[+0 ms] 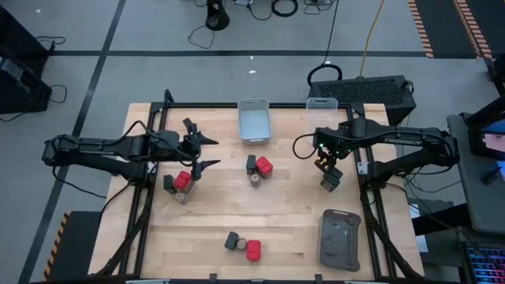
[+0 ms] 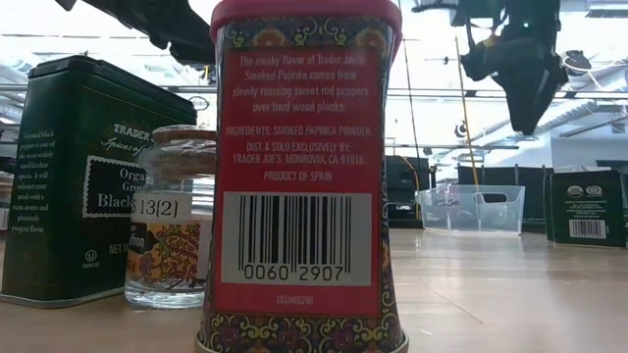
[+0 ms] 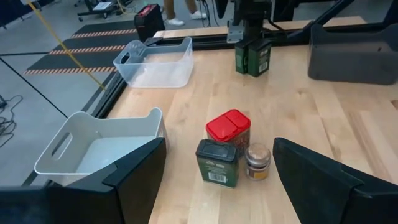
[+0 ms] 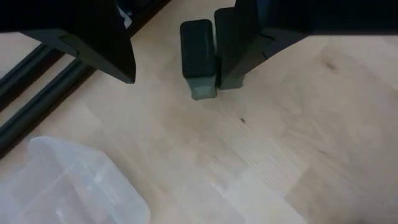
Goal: Sort spices by type
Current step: Put the black seasoning can into the transparent bin
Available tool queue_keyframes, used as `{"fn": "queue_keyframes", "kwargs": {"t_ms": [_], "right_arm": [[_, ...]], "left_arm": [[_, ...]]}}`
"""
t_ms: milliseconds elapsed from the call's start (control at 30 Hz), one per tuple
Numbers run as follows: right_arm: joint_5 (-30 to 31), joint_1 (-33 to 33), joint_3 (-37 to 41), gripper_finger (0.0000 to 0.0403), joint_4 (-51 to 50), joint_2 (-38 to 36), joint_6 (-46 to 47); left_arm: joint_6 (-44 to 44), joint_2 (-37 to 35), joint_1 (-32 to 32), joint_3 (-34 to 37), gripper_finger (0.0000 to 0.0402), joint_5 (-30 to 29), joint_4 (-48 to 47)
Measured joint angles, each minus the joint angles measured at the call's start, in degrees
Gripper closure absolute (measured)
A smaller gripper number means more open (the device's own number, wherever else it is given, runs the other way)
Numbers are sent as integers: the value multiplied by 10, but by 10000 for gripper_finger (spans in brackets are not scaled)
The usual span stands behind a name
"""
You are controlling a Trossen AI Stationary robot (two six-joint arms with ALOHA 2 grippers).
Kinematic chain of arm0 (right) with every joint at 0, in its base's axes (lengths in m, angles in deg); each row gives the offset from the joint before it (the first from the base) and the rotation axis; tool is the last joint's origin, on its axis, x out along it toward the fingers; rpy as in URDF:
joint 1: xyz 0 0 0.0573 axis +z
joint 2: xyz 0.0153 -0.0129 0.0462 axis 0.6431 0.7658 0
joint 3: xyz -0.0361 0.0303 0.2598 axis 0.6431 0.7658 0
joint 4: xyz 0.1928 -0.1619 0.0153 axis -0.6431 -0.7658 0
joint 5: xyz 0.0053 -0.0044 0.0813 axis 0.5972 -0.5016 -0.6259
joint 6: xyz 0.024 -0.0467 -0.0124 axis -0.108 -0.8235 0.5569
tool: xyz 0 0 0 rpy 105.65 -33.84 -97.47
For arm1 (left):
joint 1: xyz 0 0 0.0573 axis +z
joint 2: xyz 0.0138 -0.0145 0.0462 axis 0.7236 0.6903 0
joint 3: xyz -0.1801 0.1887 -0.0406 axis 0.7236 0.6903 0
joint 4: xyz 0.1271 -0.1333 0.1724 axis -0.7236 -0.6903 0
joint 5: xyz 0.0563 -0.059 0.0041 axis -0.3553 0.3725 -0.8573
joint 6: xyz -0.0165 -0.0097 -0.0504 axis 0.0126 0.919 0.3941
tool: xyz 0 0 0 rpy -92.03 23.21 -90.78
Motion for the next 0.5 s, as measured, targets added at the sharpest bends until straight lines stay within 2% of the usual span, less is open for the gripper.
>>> {"fn": "queue_keyframes", "kwargs": {"t_ms": [267,500], "right_arm": [[-6,0,75,181,45,0,22],[-21,0,109,181,74,0,35]], "left_arm": [[0,0,0,0,100,3,0],[0,0,0,0,100,3,0]]}}
